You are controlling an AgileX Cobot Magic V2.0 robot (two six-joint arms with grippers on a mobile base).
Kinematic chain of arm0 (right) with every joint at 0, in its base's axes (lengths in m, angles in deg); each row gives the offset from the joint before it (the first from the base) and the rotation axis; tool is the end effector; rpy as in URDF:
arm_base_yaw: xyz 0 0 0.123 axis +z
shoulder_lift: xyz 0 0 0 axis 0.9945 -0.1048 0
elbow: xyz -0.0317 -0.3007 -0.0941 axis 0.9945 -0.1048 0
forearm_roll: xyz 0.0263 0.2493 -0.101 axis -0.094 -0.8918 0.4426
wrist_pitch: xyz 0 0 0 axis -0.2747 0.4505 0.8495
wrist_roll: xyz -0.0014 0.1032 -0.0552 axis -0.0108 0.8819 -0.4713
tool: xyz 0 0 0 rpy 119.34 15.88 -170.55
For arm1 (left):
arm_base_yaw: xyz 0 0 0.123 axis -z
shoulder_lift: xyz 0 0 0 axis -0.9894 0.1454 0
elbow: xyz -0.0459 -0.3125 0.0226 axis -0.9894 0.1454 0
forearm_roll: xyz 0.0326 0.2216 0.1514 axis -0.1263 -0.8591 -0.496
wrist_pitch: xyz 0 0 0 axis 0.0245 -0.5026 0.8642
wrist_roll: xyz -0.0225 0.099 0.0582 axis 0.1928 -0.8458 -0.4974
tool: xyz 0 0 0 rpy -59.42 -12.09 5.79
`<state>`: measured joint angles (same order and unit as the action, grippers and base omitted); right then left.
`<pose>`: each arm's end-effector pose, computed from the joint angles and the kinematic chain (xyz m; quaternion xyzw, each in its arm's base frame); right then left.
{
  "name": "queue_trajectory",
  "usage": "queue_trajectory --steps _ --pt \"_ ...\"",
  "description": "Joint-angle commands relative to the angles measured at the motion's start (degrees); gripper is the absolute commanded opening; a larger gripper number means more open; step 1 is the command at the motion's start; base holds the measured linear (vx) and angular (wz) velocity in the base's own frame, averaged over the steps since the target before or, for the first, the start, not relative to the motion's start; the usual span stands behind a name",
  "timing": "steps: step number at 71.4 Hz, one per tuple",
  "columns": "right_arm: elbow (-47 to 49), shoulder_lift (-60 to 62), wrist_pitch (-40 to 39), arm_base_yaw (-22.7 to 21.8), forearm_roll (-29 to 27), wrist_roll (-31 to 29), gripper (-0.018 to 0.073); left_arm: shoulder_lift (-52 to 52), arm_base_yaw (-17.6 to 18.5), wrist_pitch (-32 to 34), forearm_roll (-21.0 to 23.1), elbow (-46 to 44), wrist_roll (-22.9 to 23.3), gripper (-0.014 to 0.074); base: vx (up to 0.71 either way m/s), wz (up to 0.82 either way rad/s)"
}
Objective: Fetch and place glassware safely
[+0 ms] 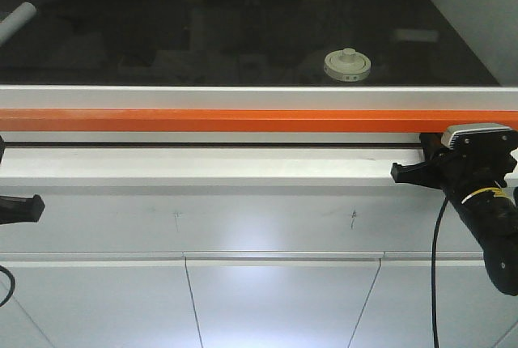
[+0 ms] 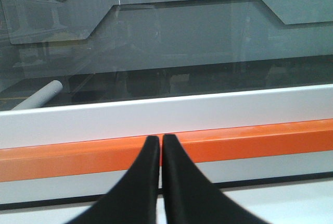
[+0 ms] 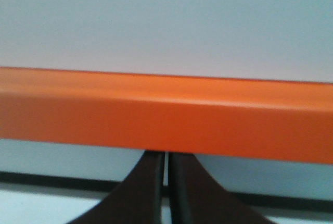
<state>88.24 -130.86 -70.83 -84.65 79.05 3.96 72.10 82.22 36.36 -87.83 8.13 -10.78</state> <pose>0.3587 0.0100 0.1599 -0.0488 0.7326 0.0299 0.6782 0.2281 -0.0081 0.2440 0.0440 0.6793 0.0041 0.7325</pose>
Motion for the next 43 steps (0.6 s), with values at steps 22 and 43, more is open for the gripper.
queue_trajectory --steps 22,43 --pt "3.37 2.07 -5.49 -0.25 -0.14 -0.58 -0.0001 0.1 0.29 4.14 0.45 -1.5 0.05 -0.0007 0.0 0.0" --pt "3.37 2.07 -5.54 -0.25 -0.14 -0.58 -0.0001 8.7 0.29 4.46 0.05 -6.78 -0.13 -0.0007 0.0 0.0"
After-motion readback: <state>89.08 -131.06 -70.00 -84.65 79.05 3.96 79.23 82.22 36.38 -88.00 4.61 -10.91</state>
